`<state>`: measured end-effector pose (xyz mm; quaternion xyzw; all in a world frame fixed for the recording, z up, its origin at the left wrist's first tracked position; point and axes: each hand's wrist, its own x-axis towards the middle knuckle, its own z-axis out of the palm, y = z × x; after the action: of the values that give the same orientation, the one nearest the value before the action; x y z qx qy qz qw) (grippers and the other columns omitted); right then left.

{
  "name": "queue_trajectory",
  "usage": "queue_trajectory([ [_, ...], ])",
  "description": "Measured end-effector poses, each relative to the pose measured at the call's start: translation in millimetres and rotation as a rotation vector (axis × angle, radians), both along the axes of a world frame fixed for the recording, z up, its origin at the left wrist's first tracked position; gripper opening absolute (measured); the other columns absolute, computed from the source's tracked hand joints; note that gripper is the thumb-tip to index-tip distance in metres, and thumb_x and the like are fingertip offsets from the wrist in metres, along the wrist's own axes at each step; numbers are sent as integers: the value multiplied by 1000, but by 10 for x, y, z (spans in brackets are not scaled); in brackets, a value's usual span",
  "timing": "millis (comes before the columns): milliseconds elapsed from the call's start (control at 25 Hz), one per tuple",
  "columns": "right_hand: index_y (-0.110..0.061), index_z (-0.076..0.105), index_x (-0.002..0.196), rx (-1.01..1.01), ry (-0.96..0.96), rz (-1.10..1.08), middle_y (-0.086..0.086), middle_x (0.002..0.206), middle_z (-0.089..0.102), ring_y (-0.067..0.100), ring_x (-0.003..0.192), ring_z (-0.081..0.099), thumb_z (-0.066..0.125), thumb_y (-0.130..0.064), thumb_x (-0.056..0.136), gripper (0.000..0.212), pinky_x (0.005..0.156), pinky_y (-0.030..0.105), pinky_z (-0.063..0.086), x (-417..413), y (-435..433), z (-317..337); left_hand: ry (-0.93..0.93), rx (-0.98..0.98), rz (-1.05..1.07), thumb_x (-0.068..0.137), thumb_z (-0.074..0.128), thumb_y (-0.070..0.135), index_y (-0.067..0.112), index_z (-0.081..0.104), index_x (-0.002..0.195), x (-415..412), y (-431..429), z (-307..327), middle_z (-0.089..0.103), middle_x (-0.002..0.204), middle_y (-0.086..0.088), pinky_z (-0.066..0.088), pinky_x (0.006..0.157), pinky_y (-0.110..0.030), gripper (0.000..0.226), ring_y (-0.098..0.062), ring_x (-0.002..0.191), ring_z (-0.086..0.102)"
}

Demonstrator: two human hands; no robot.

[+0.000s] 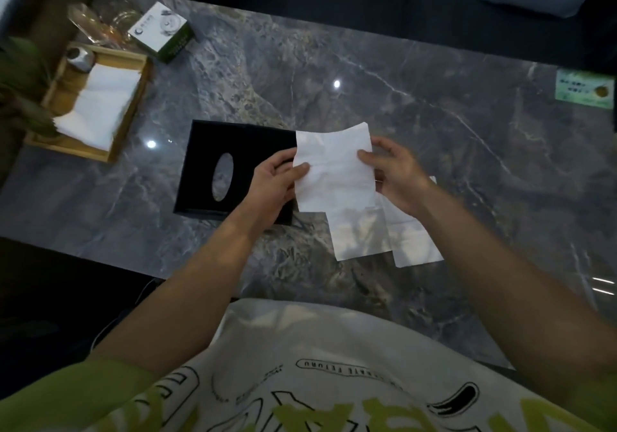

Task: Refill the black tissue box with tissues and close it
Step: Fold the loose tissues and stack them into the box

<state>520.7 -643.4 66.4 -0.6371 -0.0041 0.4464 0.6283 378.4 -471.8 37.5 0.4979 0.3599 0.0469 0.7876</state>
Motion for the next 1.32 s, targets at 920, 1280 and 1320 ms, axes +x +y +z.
queue_trajectory([
  [920,1,64,116,-35,-170,-30,4,98,74,19,92,72,51,15,89,32,81,30,59,-1097,1620,249,-108,-20,-121,84,59,-11,15,67,87,-1053,1952,95,73,87,3,59,74,-26,27,-15,86,68],
  [1280,-10,70,103,18,-179,-1,-1,94,77,16,93,73,48,14,91,36,76,27,58,-1144,1798,195,-173,21,-83,83,58,-14,14,65,97,-1143,2133,79,69,91,-5,58,70,-24,32,-10,79,70],
  [1320,-12,71,102,26,-171,-3,-1,95,77,16,93,73,47,14,91,37,76,26,58,-1140,1811,194,-176,24,-70,83,57,-14,14,65,96,-1138,2146,82,69,90,-5,58,68,-23,32,-10,78,70],
])
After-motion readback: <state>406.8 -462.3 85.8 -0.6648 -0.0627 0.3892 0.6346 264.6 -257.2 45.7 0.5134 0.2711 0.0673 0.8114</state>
